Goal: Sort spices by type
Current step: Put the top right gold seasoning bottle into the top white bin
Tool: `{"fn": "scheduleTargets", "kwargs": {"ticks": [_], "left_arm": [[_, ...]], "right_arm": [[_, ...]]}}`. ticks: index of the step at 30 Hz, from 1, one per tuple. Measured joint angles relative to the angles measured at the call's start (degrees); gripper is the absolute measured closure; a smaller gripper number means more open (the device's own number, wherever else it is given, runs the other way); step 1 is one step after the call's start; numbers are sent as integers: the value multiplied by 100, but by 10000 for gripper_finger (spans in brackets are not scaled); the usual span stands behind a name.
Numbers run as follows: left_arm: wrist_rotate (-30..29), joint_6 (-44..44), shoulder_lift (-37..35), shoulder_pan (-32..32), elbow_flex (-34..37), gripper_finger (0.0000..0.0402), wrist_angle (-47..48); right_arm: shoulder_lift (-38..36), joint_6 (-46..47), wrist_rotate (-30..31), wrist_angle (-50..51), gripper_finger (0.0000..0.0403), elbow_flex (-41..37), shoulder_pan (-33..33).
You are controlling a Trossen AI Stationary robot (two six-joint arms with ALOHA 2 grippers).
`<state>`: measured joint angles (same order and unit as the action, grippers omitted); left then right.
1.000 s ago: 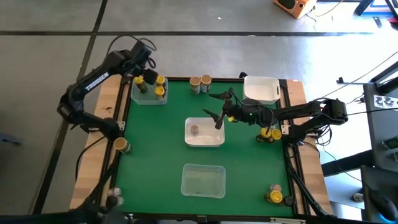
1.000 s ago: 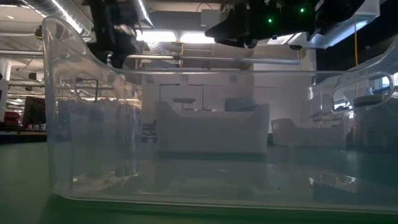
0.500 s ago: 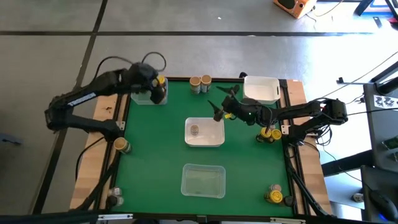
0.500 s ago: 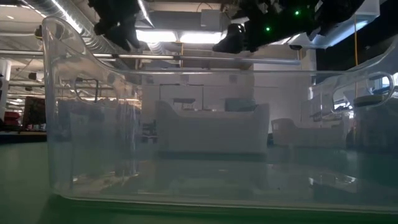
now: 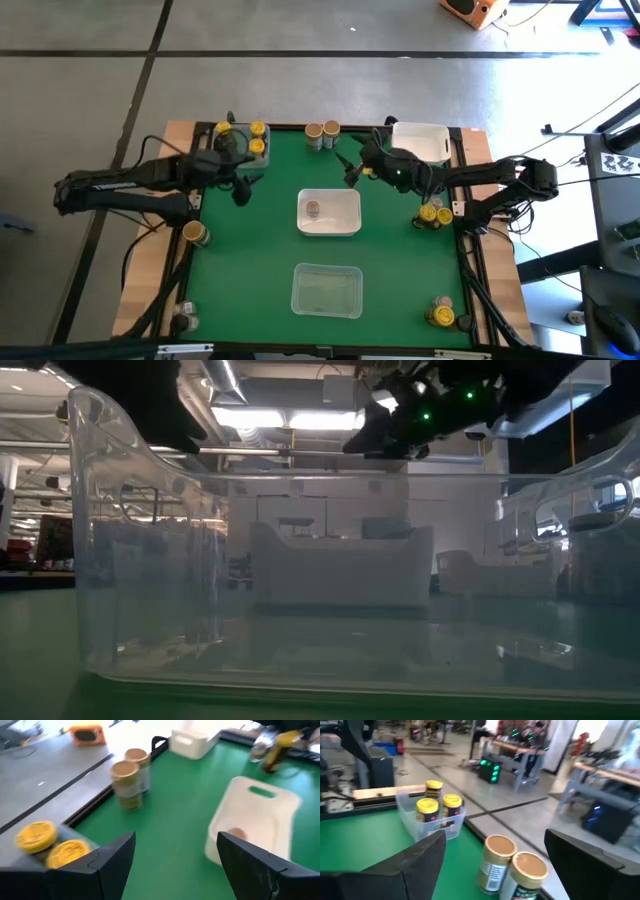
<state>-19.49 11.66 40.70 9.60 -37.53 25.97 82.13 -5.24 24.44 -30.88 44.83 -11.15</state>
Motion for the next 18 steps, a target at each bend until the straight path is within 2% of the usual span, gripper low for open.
{"fn": "scheduleTargets", "kwargs": {"ticks": [8, 13, 18], "left_arm": [[-1, -175, -416, -549, 841, 123, -930], [0, -797, -418, -624, 1013, 123, -1154], [-4, -1649, -421, -609, 1020, 123, -2026]], "right_arm": [[50, 350, -1276, 2111, 66, 917, -871], [48, 234, -1507, 2225, 66, 1026, -1229], [48, 786, -1505, 2194, 66, 1026, -1254]]}}
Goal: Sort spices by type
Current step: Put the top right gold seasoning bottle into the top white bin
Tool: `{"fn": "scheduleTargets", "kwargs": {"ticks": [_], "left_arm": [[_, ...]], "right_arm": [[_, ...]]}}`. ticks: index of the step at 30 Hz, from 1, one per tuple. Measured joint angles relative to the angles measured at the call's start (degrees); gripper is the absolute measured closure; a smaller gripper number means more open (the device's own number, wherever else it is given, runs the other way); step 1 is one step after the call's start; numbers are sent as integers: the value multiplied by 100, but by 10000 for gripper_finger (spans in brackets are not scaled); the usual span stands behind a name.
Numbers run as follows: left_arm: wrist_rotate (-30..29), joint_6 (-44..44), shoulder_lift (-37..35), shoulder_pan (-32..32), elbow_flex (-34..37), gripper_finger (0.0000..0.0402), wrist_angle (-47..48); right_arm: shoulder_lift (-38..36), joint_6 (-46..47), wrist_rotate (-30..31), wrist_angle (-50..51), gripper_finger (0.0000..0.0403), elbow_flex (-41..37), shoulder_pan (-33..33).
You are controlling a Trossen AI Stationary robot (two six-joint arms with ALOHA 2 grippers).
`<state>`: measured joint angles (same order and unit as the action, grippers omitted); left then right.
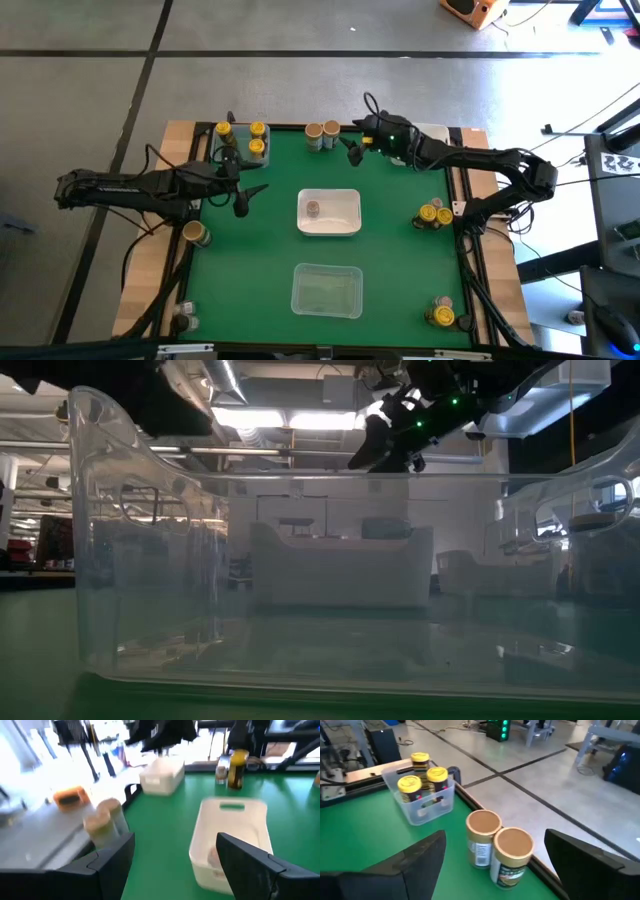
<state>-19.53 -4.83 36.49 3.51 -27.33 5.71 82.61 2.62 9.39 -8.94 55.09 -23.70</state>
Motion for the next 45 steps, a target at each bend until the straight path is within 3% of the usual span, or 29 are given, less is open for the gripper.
{"fn": "scheduleTargets", "kwargs": {"ticks": [6, 13, 21, 27, 34, 45], "left_arm": [[0, -846, 0, 0, 0, 123, -543], [0, -1249, -24, 0, 0, 123, -1110], [0, -1460, -24, 0, 0, 123, -1195], [2, -1846, -24, 33, 0, 123, -1218], [-2, -2109, -26, 162, -1, 123, -1241], [-1, -1984, -26, 352, -2, 123, -1239]], "right_arm": [[32, -287, -44, -397, 66, 62, -143], [811, -617, -937, 674, 66, 1134, -740], [2076, -1696, -1224, 1880, 66, 2483, -1077], [2596, -2407, -1555, 2629, 66, 3138, -1150], [2673, -2717, -1999, 2663, 66, 3195, -1170], [2933, -2372, -1709, 2464, 66, 3154, -1242]]}}
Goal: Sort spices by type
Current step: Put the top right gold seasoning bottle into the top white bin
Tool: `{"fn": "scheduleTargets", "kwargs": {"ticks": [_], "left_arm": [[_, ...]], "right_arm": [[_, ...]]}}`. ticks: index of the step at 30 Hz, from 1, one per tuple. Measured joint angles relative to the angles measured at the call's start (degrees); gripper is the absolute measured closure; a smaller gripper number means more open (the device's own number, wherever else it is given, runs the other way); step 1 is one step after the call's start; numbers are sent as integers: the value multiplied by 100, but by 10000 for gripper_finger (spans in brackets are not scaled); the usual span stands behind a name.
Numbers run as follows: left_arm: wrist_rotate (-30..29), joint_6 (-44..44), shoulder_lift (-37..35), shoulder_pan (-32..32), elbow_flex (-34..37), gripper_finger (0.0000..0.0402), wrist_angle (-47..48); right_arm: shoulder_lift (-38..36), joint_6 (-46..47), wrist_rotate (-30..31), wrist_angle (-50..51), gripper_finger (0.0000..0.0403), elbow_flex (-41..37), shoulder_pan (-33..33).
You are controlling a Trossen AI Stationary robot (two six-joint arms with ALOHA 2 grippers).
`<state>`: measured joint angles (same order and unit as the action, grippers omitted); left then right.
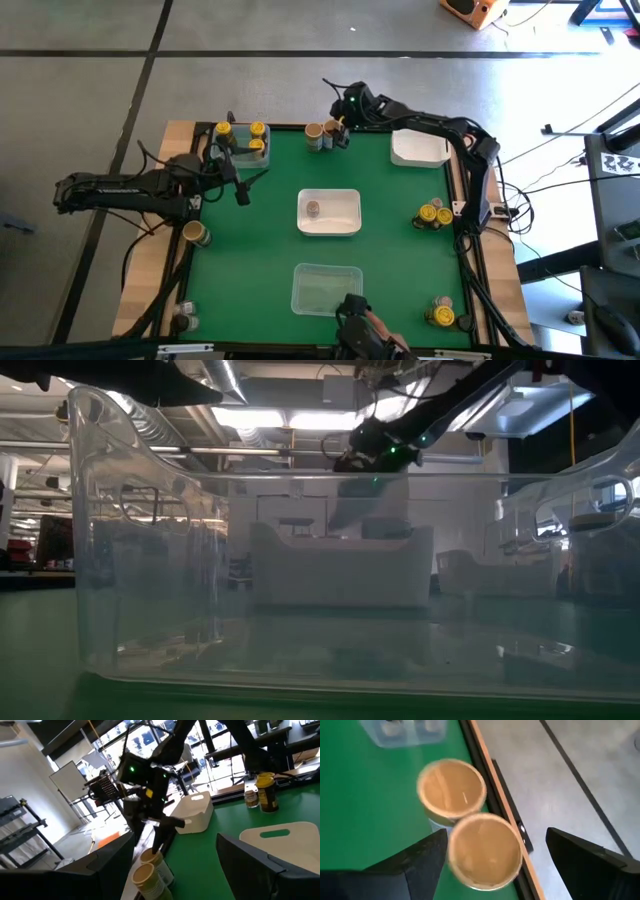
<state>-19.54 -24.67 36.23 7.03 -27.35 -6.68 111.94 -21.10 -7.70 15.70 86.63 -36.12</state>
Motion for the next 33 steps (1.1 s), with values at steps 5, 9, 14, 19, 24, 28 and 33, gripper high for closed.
{"fn": "scheduleTargets", "kwargs": {"ticks": [5, 9, 14, 19, 24, 28, 33], "left_arm": [[1, 17, 0, 0, 0, 123, 3], [3, 97, 0, 0, 0, 123, 15], [1, 88, 0, 0, 0, 123, 47], [2, 72, 0, 0, 0, 123, 47], [1, 31, 0, 0, 0, 123, 47], [1, 32, 2, 0, 0, 123, 47], [1, 35, 2, 0, 0, 123, 49]], "right_arm": [[201, 176, -44, -175, 66, 12, -28], [278, 291, -118, -220, 66, 17, -26], [259, 291, -99, -245, 66, 17, -27], [276, 311, -38, 230, 66, 370, -28], [269, 310, -46, 1102, 66, 870, 53], [269, 321, -42, 1430, 66, 884, 176], [318, 323, 287, 1421, 66, 774, 202]]}}
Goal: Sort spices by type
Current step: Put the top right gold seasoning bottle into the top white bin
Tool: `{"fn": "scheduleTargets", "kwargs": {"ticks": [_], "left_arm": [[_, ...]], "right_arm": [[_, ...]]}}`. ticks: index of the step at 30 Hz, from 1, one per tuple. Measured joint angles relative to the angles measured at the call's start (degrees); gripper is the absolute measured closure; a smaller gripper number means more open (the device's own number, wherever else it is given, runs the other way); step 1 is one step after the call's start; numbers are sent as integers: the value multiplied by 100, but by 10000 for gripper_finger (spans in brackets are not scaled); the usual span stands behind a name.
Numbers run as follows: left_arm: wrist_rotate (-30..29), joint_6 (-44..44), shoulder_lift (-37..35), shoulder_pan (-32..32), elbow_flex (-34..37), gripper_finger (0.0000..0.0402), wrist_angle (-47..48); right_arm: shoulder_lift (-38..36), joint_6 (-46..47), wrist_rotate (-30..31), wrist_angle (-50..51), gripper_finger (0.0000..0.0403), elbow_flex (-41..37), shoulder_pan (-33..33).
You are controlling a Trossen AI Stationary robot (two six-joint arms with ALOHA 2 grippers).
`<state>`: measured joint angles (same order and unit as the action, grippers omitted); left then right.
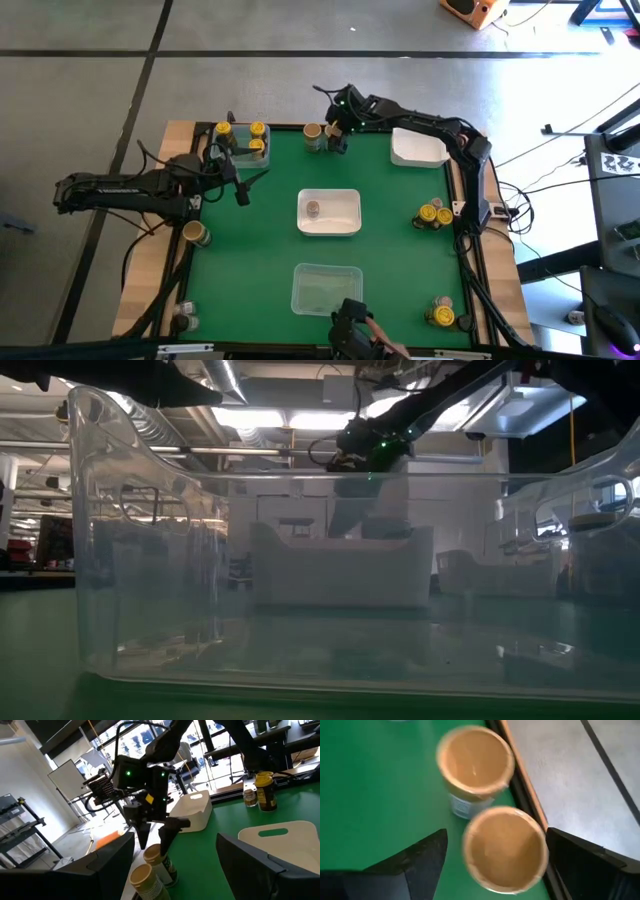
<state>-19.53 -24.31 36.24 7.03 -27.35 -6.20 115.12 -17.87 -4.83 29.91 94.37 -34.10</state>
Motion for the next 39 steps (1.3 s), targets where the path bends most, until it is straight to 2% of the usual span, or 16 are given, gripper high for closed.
{"fn": "scheduleTargets", "kwargs": {"ticks": [15, 21, 25, 29, 39], "left_arm": [[2, -5, 1, 0, -2, 123, 0], [2, -7, 1, 0, -2, 123, 0], [0, -9, -2, 0, -2, 123, 0], [2, -65, -2, 0, -2, 123, 0], [2, -28, 1, 0, -2, 123, 2]], "right_arm": [[292, -34, 56, -195, 68, -11, -5], [290, -17, -21, -135, 121, -9, -5], [230, -17, 20, -43, 121, -9, 6], [-109, -19, 110, 293, 121, -22, 109], [-1489, 265, 940, 1110, 121, -10, 75]]}}
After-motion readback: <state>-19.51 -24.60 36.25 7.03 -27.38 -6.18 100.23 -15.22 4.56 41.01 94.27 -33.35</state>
